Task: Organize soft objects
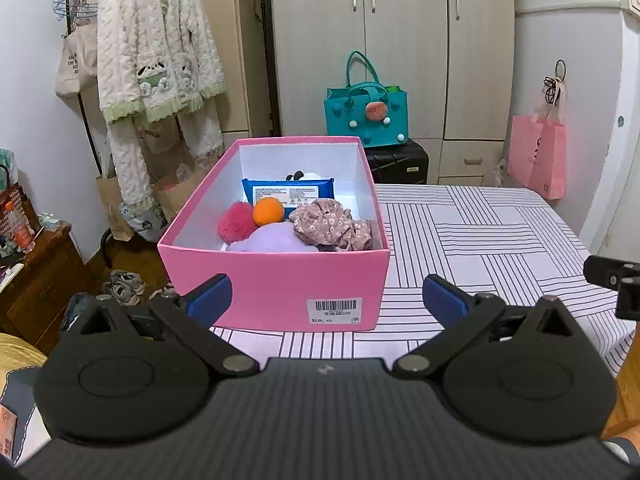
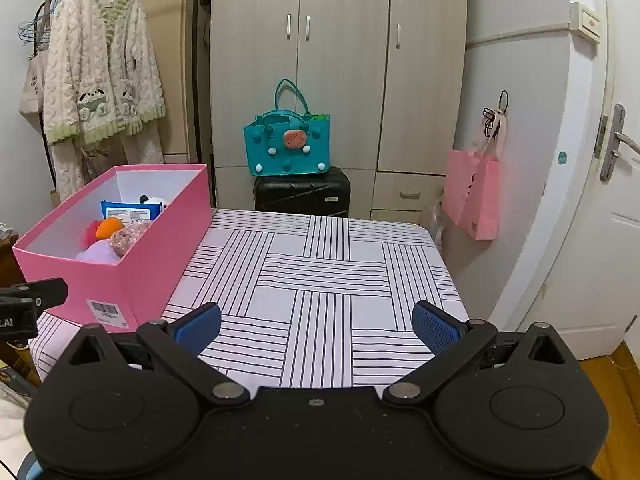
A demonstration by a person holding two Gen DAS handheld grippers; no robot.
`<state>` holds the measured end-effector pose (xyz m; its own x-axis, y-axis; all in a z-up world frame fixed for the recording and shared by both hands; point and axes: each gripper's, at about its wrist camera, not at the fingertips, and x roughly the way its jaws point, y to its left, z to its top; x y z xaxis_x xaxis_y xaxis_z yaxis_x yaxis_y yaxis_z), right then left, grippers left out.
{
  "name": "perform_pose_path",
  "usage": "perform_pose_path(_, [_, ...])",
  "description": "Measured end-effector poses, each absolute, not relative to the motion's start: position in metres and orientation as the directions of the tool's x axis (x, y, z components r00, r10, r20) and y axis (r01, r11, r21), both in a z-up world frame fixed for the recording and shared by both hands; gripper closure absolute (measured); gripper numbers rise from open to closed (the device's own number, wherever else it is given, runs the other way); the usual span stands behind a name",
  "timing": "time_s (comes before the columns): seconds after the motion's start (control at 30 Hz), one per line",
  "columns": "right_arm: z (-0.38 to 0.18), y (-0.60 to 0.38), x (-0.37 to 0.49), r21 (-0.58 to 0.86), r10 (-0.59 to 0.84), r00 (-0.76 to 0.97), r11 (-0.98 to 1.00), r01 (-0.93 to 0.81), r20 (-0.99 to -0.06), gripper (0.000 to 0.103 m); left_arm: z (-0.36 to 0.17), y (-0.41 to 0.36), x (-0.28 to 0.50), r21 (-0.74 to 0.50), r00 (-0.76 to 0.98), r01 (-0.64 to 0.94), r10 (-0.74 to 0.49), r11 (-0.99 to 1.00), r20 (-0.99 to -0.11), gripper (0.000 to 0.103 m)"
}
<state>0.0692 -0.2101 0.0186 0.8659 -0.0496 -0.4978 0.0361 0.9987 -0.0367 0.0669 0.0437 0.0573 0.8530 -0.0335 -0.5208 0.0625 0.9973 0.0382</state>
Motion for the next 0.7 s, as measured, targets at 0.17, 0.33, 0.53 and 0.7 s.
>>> perform_pose_path(0.17, [0.0205, -0.212, 0.0661, -0.027, -0.051, 0.873, 0.999, 0.044, -0.485, 0.0, 0.0567, 0.0423, 0.0641, 0.044, 0.854, 0.067, -0.035, 0.997, -0.519, 0.0])
perform_pose_path(0.33, [0.0205, -0.2125, 0.0663, -0.023, -0.053, 0.874, 0.999, 0.049, -0.482, 0.0, 0.0564, 0.0418, 0.0624, 0.038, 0.851, 0.08, -0.049, 0.996, -0.523, 0.0])
perform_pose_path(0.53, [0.0198, -0.2119, 0.0661, -0.025, -0.054, 0.874, 0.999, 0.048, -0.483, 0.0, 0.0565, 0.0415, 0.0618, 0.043, 0.852, 0.076, -0.043, 0.996, -0.522, 0.0])
perform_pose_path(0.7, [0.0194, -0.2128, 0.0666, -0.02, -0.054, 0.874, 0.998, 0.051, -0.484, 0.0, 0.0569, 0.042, 0.0624, 0.043, 0.853, 0.075, -0.042, 0.996, -0.52, 0.0])
